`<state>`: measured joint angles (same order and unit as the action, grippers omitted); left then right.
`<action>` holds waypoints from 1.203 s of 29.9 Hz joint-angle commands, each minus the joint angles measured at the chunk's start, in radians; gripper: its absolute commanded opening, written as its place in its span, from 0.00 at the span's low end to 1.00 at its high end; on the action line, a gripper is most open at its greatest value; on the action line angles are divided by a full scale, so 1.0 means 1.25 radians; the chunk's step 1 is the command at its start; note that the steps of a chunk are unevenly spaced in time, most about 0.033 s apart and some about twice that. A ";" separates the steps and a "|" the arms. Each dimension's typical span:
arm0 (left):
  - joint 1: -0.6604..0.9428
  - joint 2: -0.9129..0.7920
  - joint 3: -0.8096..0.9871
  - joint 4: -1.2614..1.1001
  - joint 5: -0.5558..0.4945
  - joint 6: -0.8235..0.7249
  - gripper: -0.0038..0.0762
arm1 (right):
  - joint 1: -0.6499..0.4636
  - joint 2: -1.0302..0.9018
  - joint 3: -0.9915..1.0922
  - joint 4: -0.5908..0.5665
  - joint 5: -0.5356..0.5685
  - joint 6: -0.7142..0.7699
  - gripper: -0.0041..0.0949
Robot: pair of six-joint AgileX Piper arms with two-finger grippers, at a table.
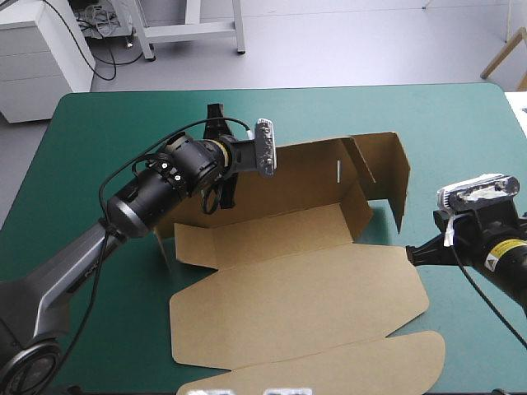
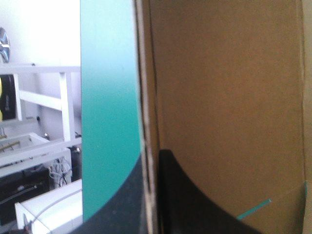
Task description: Fold the box
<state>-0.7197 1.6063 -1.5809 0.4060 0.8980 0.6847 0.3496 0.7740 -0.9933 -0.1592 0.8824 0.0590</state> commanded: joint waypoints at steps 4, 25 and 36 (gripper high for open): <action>-0.039 -0.103 0.082 0.087 -0.158 0.010 0.04 | -0.004 -0.004 -0.029 -0.013 -0.042 0.033 0.03; -0.146 -0.164 0.463 0.697 -0.301 -0.567 0.04 | -0.004 -0.004 -0.030 -0.005 -0.049 0.057 0.03; -0.165 -0.164 0.589 0.910 -0.294 -0.824 0.04 | -0.004 0.010 -0.175 -0.003 0.022 0.037 0.22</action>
<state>-0.9049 1.4074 -0.8620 1.5675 0.5624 -0.2872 0.3496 0.7759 -1.1184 -0.1513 0.9395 0.1283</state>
